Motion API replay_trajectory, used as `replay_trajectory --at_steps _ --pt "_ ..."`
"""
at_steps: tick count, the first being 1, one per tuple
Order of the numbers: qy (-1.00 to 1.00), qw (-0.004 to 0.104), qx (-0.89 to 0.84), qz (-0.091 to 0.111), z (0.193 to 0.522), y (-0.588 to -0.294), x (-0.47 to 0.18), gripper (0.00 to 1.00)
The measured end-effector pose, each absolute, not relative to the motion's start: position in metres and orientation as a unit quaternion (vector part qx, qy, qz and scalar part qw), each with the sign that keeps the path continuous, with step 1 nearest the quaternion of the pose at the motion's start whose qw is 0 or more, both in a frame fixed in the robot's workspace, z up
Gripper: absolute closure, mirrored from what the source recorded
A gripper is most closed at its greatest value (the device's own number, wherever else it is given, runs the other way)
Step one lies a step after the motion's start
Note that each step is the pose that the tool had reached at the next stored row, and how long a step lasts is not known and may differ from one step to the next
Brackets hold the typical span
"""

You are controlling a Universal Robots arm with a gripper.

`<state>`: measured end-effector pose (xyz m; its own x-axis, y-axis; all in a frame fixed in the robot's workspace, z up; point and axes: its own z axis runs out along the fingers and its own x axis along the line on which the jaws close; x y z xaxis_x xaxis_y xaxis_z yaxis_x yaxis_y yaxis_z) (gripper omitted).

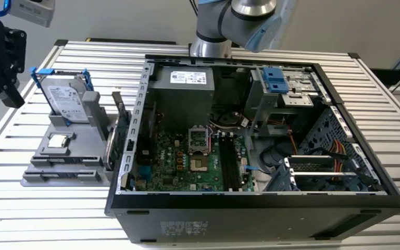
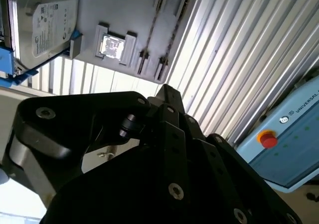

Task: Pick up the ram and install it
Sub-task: 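Pick up the ram and move it above insertion slot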

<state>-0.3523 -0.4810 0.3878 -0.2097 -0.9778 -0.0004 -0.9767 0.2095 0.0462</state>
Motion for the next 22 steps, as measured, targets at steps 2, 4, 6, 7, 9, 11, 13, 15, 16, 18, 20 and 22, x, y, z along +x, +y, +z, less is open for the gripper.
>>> replay_trajectory --at_steps 2,4,6,7,9,11,13,15,16,18,20,22 --pt "-0.771 0.015 0.637 -0.018 0.3878 -0.4810 -0.3523 1.00" --pt "-0.763 0.015 0.646 -0.018 0.3878 -0.4810 -0.3523 1.00" --pt "-0.755 0.015 0.655 -0.018 0.3877 -0.4810 -0.3523 1.00" --pt "-0.751 0.015 0.660 -0.017 0.3877 -0.4810 -0.3523 1.00" --pt "-0.743 0.015 0.668 -0.017 0.3877 -0.4810 -0.3523 1.00" --pt "-0.735 0.015 0.677 -0.017 0.3877 -0.4810 -0.3523 1.00" --pt "-0.727 0.016 0.686 -0.017 0.3877 -0.4810 -0.3523 1.00" --pt "-0.718 0.016 0.696 -0.017 0.3877 -0.4810 -0.3523 1.00" --pt "-0.714 0.016 0.700 -0.017 0.3878 -0.4810 -0.3523 1.00" --pt "-0.705 0.016 0.709 -0.016 0.3877 -0.4810 -0.3523 1.00" --pt "-0.696 0.016 0.718 -0.016 0.3878 -0.4810 -0.3523 1.00" --pt "-0.687 0.017 0.727 -0.016 0.3878 -0.4810 -0.3523 1.00"
